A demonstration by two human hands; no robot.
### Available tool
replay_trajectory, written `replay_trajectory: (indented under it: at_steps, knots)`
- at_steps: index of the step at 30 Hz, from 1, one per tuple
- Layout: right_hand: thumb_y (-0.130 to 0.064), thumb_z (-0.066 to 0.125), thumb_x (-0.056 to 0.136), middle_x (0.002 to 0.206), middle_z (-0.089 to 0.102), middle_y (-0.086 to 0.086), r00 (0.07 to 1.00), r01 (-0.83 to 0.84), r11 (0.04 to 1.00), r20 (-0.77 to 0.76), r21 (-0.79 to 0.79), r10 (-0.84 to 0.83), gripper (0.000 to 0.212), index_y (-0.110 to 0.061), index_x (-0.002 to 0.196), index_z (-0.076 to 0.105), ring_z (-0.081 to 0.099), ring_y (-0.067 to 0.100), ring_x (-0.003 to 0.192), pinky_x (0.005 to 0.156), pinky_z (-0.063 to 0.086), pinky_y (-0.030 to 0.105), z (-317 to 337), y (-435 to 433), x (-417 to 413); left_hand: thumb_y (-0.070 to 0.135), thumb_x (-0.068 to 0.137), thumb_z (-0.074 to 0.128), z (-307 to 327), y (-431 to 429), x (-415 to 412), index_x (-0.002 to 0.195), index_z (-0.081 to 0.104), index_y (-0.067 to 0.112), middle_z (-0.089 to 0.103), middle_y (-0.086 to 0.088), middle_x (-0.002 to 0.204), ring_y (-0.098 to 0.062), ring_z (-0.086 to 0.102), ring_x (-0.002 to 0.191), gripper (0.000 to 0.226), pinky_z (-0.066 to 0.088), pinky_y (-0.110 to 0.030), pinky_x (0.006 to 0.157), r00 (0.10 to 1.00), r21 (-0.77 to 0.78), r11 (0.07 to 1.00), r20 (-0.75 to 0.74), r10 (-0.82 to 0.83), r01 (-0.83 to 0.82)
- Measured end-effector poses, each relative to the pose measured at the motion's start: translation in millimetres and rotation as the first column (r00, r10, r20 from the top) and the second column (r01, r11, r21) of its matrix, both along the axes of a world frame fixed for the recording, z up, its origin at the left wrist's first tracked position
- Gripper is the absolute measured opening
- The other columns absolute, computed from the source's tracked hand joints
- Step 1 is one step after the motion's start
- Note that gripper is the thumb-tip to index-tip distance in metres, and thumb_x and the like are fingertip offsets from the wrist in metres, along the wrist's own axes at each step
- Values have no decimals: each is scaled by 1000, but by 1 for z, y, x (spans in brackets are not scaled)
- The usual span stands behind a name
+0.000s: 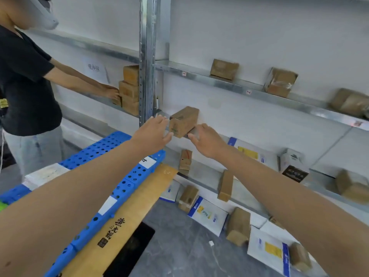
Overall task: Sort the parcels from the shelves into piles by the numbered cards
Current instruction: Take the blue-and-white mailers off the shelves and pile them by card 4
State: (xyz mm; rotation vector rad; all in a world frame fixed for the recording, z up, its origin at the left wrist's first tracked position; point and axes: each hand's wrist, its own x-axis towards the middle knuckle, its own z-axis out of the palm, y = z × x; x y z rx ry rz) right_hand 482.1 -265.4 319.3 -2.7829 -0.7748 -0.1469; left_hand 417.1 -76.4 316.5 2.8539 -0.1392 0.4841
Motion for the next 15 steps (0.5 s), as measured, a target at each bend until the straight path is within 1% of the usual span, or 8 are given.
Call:
replay_trajectory:
  at_steps: [1,3,6,7,9,11,15]
  knots:
    - [-37,40,101,137,47,17,1000,27,1000,-11,5,-27,50,-6,140,40,43,34,127,103,35,39,-1,-19,-12,31,99,44,1,-17,-7,143,36,4,38,-12,148,-25,29,140,52,19,-36,116,1000,-9,1000,-9,-17,17]
    - [-39,38,102,142,43,16,996,83,996,-20,15,-83,53,-5,142,37,40,32,130,106,33,38,-1,-57,-35,28,99,45,-1,-50,-18,140,39,3,40,-12,145,-25,30,138,49,16,-35,116,998,7,998,-19,-66,66]
    - [-39,38,101,141,43,15,987,159,985,-37,69,-156,53,-6,142,36,40,31,130,106,34,38,-3,-115,-70,29,100,44,-1,-99,-31,144,35,3,34,-10,151,-23,24,143,52,12,-34,118,992,23,992,-27,-125,126]
    - [-39,39,101,139,45,14,984,179,981,-36,74,-177,51,-6,141,38,42,31,128,105,35,38,-4,-134,-82,30,100,43,-1,-116,-36,143,36,3,34,-11,151,-25,25,143,52,15,-36,117,991,8,991,-29,-132,132]
    - [-38,39,101,137,46,15,975,221,975,-41,37,-219,49,-6,139,40,44,32,124,103,37,39,-7,-173,-106,31,99,44,-2,-152,-49,138,42,3,40,-14,146,-30,33,136,48,25,-39,111,990,-48,989,-29,-140,139]
    - [-38,38,102,140,43,16,963,266,964,-49,1,-266,51,-5,141,37,41,32,128,105,35,40,-13,-209,-130,31,99,45,-6,-187,-65,135,44,4,44,-16,141,-31,39,130,45,33,-39,105,986,-79,984,-35,-163,160]
    - [-38,36,102,150,34,15,916,396,917,-86,45,-391,57,-5,148,29,32,32,137,112,27,39,-18,-272,-171,32,99,46,-18,-237,-90,137,42,4,46,-13,141,-27,41,129,48,34,-35,106,954,-49,955,-64,-294,291]
